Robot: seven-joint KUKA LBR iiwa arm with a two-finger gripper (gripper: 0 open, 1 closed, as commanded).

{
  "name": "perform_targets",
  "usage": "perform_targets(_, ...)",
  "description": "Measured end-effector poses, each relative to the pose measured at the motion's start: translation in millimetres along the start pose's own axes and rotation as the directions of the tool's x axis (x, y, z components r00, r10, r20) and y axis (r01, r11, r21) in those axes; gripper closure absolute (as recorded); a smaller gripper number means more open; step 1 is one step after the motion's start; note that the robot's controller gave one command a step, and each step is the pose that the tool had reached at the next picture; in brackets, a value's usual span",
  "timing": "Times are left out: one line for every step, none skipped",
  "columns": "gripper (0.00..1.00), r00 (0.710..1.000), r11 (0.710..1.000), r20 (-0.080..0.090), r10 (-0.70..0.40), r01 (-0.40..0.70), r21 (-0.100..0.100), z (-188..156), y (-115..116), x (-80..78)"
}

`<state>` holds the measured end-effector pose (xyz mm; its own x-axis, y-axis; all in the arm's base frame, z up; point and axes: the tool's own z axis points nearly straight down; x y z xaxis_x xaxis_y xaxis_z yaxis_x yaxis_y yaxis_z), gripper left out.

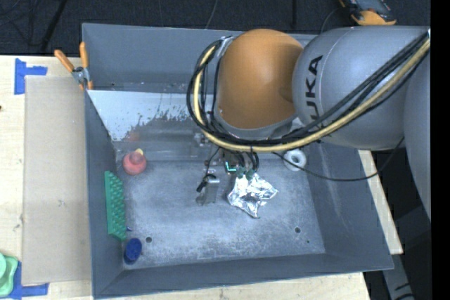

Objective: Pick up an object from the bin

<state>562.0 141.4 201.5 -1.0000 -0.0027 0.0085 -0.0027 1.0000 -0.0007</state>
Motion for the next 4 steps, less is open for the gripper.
perform_targets(0.00,0.987,0.987,0.002,-0.161,0.161,0.003,62,-93,-4.4)
perform_targets(0.00,0.682,0.682,0.003,-0.732,0.732,0.002,126,-92,0.5)
perform_targets(0.00,0.752,0.752,0.013,-0.659,0.659,0.008,79,-91,-51.6)
perform_targets(0.00,0.439,0.439,0.003,-0.898,0.898,0.003,115,-96,-31.2)
